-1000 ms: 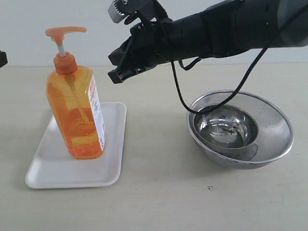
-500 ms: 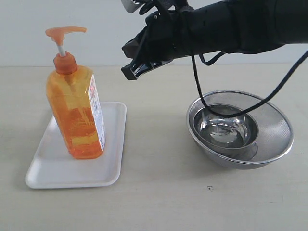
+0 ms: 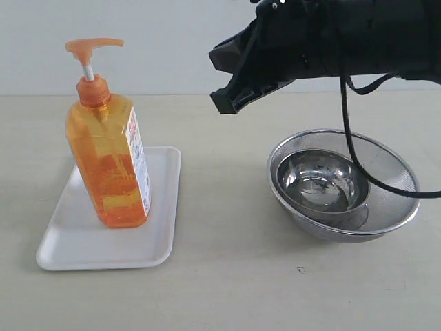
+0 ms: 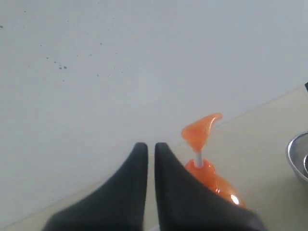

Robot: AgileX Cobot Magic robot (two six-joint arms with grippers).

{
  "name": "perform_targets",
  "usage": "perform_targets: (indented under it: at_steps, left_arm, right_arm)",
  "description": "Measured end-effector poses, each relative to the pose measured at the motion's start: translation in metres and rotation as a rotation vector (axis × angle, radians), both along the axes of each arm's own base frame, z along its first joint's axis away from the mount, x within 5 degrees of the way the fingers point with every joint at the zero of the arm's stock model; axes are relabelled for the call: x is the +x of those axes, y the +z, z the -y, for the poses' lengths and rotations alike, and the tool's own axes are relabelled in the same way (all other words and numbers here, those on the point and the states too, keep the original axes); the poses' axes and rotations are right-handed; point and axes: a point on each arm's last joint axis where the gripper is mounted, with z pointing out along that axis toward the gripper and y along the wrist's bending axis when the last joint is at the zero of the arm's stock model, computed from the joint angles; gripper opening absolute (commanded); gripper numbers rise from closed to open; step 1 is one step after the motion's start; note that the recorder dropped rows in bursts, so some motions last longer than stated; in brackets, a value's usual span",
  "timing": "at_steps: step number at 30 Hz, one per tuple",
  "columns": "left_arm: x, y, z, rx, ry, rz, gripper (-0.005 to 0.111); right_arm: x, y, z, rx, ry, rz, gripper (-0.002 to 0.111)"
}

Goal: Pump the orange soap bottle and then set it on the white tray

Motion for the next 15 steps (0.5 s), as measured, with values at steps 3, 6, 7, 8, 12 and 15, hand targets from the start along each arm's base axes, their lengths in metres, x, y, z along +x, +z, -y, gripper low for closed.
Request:
perform_targets:
  at_steps: [3,6,7,8,12,15]
  left_arm:
    - [-0.003,0.002,0.002,0.000,-0.020,0.010,0.005]
    - [-0.005,0.002,0.004,0.005,-0.040,0.014,0.005]
    - [-0.005,0.002,0.005,0.004,-0.045,0.015,0.005]
    - [-0.005,0.002,0.005,0.004,-0.049,0.016,0.005]
    - [-0.006,0.003,0.007,-0.004,-0.071,0.016,0.005]
    - [-0.007,0.003,0.009,-0.007,-0.100,0.021,0.005]
  right_arm:
    - [-0.007,0.007,0.006,0.012,-0.014,0.022,0.000]
    - [-0.015,0.014,0.014,0.022,-0.041,0.050,0.000]
    - [-0.018,0.016,0.017,0.025,-0.051,0.060,0.000]
    - [-0.021,0.019,0.020,0.029,-0.058,0.069,0.000]
    - [-0.037,0.025,0.033,0.044,-0.080,0.098,0.000]
    - [-0.047,0.029,0.041,0.059,-0.090,0.118,0.000]
